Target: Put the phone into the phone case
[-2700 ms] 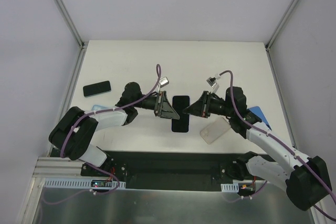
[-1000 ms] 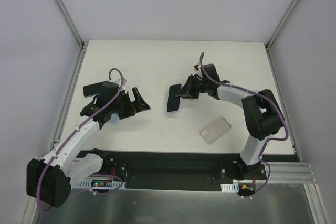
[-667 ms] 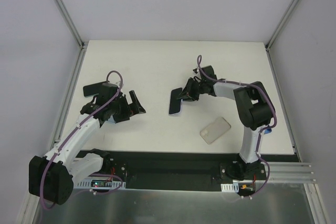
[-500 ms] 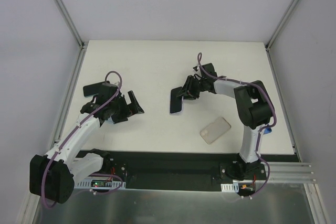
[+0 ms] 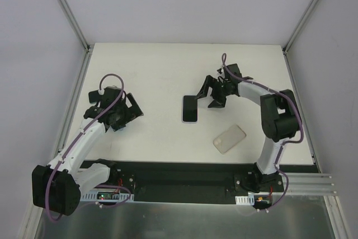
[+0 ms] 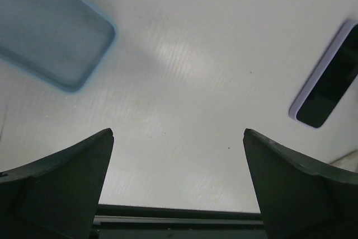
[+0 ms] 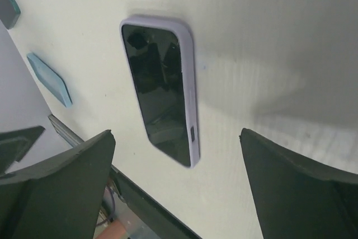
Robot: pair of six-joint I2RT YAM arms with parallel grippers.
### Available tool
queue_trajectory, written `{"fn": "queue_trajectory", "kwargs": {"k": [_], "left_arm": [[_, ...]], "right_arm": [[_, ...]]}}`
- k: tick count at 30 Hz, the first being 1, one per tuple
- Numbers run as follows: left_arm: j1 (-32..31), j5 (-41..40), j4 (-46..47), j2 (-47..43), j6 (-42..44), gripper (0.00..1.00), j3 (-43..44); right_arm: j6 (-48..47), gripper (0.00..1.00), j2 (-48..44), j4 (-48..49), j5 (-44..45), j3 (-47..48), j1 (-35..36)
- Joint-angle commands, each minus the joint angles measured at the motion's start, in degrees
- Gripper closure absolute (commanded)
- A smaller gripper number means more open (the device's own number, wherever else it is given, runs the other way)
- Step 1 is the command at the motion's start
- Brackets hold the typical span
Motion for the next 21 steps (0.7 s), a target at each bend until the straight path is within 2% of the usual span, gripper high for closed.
{"fn": "queue_trajectory", "kwargs": {"k": [1, 6, 9, 12, 13, 17, 19, 21], "left_arm": [[2.21, -12.05, -4.64, 2.09, -4.53, 0.01, 5.63], [6.17, -18.89, -6.85, 5.35, -7.35, 0.01, 12.83], [10.47, -21.55, -6.85, 8.42, -7.61, 0.01, 17.31], [15.92, -21.11, -5.18, 13.69, -2.88, 0.03, 22.67], [17.24, -20.94, -5.27, 17.88, -1.56, 0.03, 24.51], [24.18, -13.06, -5.62, 28.97, 4.15, 0.02, 34.17], [27.61, -11.19, -8.15, 34.93, 2.86, 0.05, 37.09], [28.94, -13.98, -9.48, 37.77, 1.44, 0.05, 40.43]], "right_arm": [[-2.74, 0.04, -13.60, -4.78, 4.32, -4.63, 0.13], [-4.23, 0.04, -28.19, -4.96, 6.96, -14.91, 1.01], [-5.28, 0.04, -35.75, -6.45, 7.75, -17.47, 1.36], [-5.37, 0.04, -42.35, -7.33, 8.19, -20.20, 1.53], [-5.29, 0.04, -43.67, -7.33, 7.41, -21.42, 1.62], [-5.28, 0.04, -49.21, -7.77, 5.38, -23.36, 2.76], [-5.46, 0.04, -50.18, -9.08, 5.20, -23.72, 3.03], [-5.55, 0.04, -51.76, -9.62, 5.03, -24.34, 3.20]]}}
